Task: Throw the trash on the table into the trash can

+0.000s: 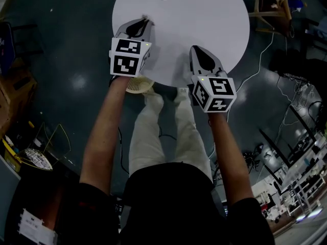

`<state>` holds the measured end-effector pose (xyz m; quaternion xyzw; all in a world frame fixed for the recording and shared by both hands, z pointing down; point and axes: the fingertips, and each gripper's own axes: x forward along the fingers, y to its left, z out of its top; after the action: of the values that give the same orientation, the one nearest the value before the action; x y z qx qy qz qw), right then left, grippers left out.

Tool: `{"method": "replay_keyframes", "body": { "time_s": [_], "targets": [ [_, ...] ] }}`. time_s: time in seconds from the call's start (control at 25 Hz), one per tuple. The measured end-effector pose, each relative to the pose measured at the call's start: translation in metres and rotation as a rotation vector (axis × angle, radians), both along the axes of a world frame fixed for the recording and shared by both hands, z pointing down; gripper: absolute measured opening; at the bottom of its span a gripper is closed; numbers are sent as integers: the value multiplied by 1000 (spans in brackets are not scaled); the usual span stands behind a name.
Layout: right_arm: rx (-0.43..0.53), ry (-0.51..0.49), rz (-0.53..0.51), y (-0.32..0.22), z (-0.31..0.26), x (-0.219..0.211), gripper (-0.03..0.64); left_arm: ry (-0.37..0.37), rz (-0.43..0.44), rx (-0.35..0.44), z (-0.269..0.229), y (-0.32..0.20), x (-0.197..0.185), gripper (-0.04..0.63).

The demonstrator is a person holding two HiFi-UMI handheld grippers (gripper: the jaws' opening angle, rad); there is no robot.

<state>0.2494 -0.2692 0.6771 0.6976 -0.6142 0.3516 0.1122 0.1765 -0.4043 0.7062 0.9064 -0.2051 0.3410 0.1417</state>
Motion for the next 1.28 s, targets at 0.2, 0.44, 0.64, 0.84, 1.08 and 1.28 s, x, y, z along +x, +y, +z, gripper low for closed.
{"method": "replay_keyframes", "body": {
  "time_s": [0.2,0.44,0.64,0.84,1.08,1.28],
  "targets": [
    [-2,1,-15,3,-3,-5,18,20,-15,2,-10,5,-3,23],
    [-4,1,-42,3,-4,-13,18,33,-37,-3,-15,7,-12,20],
    [-4,4,-88,-1,-6,-32,18,58,-84,-29,-19,12,-38,21],
    [-3,0,-149,-8,-7,-57,18,72,-131,-40,-22,16,-67,20],
    [-1,-9,-236,-11,-14,-93,18,75,-165,-58,-30,36,-105,18],
    [-4,-28,-322,-12,-11,-130,18,67,-228,-84,-27,55,-145,18]
  ]
}}
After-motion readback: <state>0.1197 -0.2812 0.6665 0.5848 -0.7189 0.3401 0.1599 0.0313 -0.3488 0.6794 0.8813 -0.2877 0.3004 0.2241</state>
